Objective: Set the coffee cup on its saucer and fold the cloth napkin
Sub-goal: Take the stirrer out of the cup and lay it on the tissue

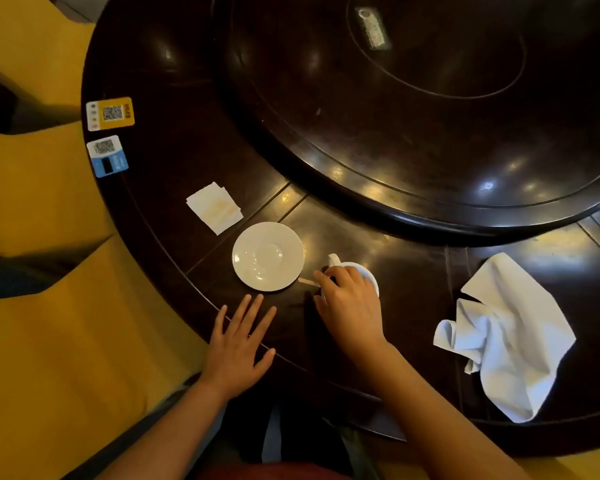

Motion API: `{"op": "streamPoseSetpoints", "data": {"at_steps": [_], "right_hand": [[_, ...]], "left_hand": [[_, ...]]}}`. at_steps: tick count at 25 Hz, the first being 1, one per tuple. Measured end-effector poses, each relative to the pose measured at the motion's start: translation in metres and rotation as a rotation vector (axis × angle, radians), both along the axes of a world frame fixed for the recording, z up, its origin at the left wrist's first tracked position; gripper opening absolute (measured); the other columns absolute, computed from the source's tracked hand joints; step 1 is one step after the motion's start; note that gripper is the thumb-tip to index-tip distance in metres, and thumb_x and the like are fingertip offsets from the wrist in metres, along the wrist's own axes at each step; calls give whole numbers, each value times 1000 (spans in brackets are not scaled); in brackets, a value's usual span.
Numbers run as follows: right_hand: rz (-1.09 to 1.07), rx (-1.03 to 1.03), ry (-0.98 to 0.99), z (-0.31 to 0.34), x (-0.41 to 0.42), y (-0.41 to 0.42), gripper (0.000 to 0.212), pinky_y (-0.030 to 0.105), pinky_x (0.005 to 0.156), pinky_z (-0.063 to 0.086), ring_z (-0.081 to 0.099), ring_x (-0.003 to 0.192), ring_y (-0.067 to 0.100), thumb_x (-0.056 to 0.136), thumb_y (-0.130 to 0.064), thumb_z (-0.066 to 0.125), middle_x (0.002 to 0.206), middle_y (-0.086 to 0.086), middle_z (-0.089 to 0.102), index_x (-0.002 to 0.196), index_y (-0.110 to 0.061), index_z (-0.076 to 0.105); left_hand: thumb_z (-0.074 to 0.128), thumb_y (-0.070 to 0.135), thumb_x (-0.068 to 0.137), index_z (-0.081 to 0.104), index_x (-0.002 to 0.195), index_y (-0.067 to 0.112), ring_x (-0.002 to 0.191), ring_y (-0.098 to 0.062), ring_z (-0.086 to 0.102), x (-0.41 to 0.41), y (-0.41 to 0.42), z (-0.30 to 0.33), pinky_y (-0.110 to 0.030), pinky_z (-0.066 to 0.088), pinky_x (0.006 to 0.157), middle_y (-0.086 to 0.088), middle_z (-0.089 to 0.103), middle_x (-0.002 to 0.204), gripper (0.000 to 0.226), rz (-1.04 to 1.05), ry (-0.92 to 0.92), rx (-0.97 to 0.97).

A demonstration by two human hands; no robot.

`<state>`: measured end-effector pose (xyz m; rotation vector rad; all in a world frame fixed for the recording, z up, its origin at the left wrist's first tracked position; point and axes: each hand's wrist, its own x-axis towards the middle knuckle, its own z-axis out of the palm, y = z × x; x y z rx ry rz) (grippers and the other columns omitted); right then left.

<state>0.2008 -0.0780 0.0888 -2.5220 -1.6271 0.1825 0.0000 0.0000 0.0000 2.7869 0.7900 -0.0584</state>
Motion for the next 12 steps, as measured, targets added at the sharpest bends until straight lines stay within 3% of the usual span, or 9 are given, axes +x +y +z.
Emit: {"op": "streamPoseSetpoints", "data": {"at_steps": [3, 6, 8, 12], "right_hand": [[17, 28, -19, -1, 4, 9, 11, 38, 59, 49, 59, 75, 29, 71, -10, 74, 83, 9, 67, 81, -10, 71], [41, 10, -16, 2, 7, 13, 2, 36, 57, 47, 58, 68, 27, 74, -11, 72, 74, 7, 67, 74, -13, 72], [24, 39, 16, 11, 11, 13, 5, 35, 57, 49, 60, 65, 26, 77, -13, 69, 71, 5, 67, 77, -15, 73], [-196, 130, 306, 32, 28, 22, 15, 38, 65, 55, 65, 75, 21, 84, -20, 65, 86, 3, 71, 98, -18, 71]], "left_hand": [[40, 51, 83, 24, 146, 23, 142, -26, 14, 3, 2, 1, -52, 12, 110, -10, 24, 153, 71, -1, -16, 43], [40, 51, 83, 23, 147, 24, 142, -26, 14, 2, 0, 1, -53, 13, 109, -9, 22, 154, 71, -6, 5, 27], [40, 51, 83, 22, 147, 24, 142, -26, 13, 0, 2, 2, -54, 14, 109, -9, 21, 154, 72, -9, 25, 12], [39, 52, 85, 20, 147, 24, 142, -25, 12, 0, 2, 4, -53, 13, 109, -9, 18, 155, 71, -13, 30, -6]]}}
